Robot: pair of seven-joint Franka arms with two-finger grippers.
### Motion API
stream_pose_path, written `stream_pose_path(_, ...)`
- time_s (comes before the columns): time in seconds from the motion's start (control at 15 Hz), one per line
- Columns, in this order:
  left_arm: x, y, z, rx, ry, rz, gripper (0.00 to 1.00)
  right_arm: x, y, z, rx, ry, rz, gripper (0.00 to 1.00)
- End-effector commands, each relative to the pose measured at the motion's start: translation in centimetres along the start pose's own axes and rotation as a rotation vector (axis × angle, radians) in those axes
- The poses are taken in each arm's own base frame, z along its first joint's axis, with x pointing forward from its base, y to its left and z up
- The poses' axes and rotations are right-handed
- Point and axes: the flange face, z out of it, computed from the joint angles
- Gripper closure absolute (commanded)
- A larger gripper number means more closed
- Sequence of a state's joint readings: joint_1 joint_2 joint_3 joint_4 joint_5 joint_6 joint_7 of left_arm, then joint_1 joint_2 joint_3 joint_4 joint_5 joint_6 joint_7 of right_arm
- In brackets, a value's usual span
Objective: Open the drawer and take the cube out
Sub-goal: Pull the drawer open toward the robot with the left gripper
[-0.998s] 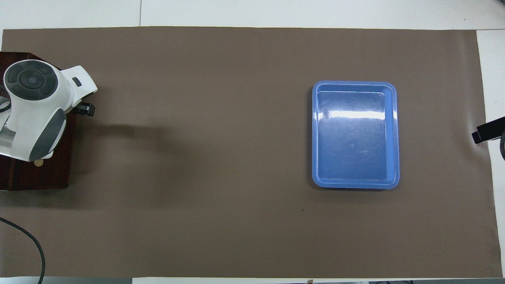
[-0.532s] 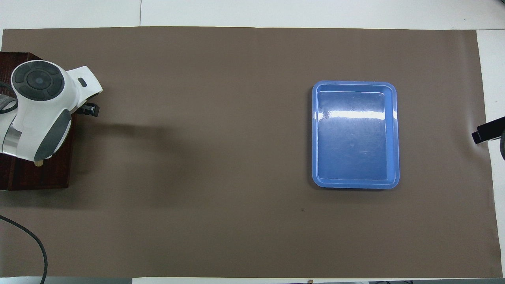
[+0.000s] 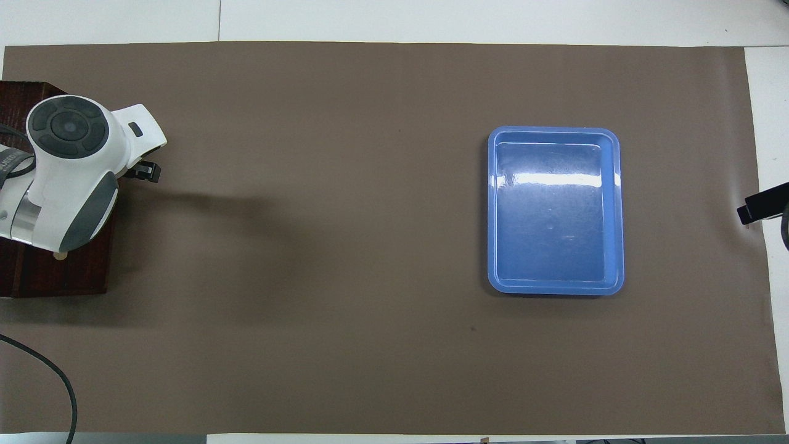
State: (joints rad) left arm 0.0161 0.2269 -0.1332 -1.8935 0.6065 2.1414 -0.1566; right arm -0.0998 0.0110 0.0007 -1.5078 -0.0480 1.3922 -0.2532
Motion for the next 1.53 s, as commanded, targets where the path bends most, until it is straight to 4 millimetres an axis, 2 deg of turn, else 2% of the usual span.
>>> stream_pose_path(0.0,-0.1,-0.2,0.3,0.014,-0.011,-0.014,0.00,-0.1,0.3,-0.1,0.007,0.010,-0.011,0.00)
stream_pose_path(0.13,-0.3,-0.7,0.5,0.015,-0.017,-0.025,0.00,-0.1,0.4,-0.1,0.007,0.010,-0.011,0.00)
stream_pose_path(0.33,-0.5,-1.4,1.1,0.012,-0.012,-0.174,0.00,-0.1,0.4,-0.1,0.007,0.010,-0.013,0.00)
stream_pose_path(0.53,-0.9,-1.1,1.8,0.001,-0.007,-0.247,0.00,-0.1,0.3,-0.1,0.007,0.010,-0.013,0.00)
stream_pose_path(0.6,-1.1,-1.6,2.1,-0.001,-0.008,-0.263,0.00,-0.1,0.4,-0.1,0.006,0.012,-0.013,0.00)
stream_pose_path(1.0,-1.8,-0.8,3.2,-0.008,-0.019,-0.250,0.00,-0.1,0.2,-0.1,0.008,0.011,-0.015,0.00)
stream_pose_path(1.46,-1.3,0.7,2.3,-0.010,-0.007,-0.224,0.00,-0.1,0.2,-0.1,0.008,0.011,-0.015,0.00)
